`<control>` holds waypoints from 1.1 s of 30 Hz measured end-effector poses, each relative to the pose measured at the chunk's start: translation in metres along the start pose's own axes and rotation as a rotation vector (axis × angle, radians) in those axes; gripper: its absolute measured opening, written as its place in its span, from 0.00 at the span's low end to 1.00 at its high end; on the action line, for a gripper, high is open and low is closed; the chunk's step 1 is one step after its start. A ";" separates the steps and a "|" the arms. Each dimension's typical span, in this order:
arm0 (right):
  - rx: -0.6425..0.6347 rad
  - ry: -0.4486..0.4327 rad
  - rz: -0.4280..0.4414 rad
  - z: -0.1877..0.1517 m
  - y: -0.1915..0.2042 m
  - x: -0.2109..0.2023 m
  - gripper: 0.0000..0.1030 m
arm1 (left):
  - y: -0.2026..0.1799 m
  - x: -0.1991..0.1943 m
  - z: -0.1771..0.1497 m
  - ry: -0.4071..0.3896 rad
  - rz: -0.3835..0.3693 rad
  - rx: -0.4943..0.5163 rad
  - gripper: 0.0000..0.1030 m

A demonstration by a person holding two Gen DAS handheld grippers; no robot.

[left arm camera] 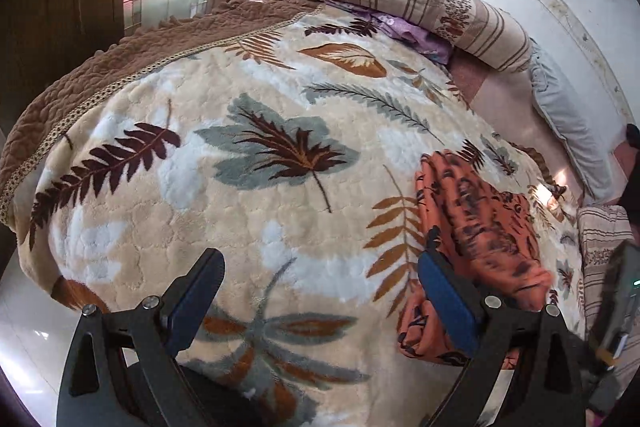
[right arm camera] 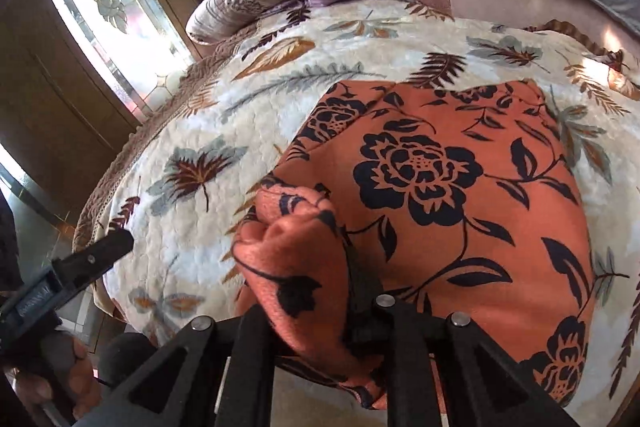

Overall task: Fold small clothes
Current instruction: 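Lift the hem with both grippers and fold it over toward the collar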

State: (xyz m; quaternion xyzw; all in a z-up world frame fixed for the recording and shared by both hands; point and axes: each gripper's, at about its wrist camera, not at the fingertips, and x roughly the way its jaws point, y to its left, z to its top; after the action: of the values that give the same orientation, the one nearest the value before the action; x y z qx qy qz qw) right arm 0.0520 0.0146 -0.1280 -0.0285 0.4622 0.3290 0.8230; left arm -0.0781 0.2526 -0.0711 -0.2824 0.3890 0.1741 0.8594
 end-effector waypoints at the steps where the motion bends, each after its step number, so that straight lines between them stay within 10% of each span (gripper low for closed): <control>1: -0.013 0.044 0.014 -0.002 0.004 0.014 0.31 | -0.003 -0.001 0.001 0.003 -0.019 0.005 0.95; 6: -0.008 0.003 0.121 -0.027 -0.003 -0.009 0.58 | -0.021 -0.005 0.007 0.032 -0.116 -0.006 0.95; 11: 0.052 -0.090 0.160 -0.057 -0.028 -0.059 0.65 | -0.070 -0.002 -0.001 0.085 -0.247 0.064 0.95; 14: 0.152 -0.109 0.167 -0.072 -0.059 -0.075 0.65 | -0.093 0.020 -0.013 0.144 -0.190 0.124 0.92; 16: 0.198 -0.118 0.168 -0.081 -0.075 -0.088 0.65 | -0.093 0.050 -0.026 0.254 -0.134 0.127 0.60; 17: 0.216 -0.125 0.171 -0.084 -0.083 -0.091 0.65 | -0.086 0.067 -0.035 0.332 -0.099 0.097 0.21; 21: 0.299 -0.133 0.180 -0.099 -0.115 -0.102 0.65 | -0.067 0.070 -0.047 0.329 -0.109 0.014 0.23; 33: 0.489 -0.151 0.303 -0.101 -0.175 -0.106 0.70 | -0.109 0.022 -0.036 0.194 0.019 0.199 0.38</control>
State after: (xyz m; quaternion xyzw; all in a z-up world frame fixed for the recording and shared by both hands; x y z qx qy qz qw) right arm 0.0383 -0.2122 -0.1477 0.2644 0.4641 0.3280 0.7792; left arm -0.0283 0.1474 -0.0689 -0.2078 0.4884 0.1146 0.8397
